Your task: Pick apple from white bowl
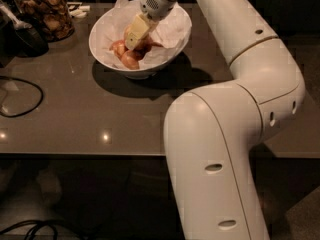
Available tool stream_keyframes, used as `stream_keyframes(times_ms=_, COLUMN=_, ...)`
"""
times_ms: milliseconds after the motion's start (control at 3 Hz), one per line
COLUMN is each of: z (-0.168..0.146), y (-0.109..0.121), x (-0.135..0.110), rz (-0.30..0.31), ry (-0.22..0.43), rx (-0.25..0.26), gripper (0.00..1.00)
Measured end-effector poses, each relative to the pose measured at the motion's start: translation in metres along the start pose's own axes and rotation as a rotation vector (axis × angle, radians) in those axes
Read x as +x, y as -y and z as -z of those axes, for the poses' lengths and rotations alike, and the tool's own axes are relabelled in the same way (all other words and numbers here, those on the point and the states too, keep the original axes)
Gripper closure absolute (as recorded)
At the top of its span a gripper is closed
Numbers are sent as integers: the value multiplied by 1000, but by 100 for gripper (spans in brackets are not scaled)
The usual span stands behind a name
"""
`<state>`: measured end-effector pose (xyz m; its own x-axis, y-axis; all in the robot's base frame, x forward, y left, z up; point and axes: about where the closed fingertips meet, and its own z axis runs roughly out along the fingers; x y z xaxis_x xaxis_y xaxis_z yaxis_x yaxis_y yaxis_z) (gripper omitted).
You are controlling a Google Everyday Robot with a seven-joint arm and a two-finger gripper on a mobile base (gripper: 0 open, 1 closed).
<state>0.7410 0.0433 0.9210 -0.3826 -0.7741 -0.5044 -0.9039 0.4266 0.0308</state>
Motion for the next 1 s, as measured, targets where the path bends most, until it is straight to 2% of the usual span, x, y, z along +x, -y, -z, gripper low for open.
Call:
stream_keyframes(times_ms=667, z=0, y=0, x=0, rz=0, ry=0, rx=0, gripper=79)
stream_keyframes(times_ms=1000, z=0, y=0, x=0, rz=0, ry=0, rx=0, gripper=99)
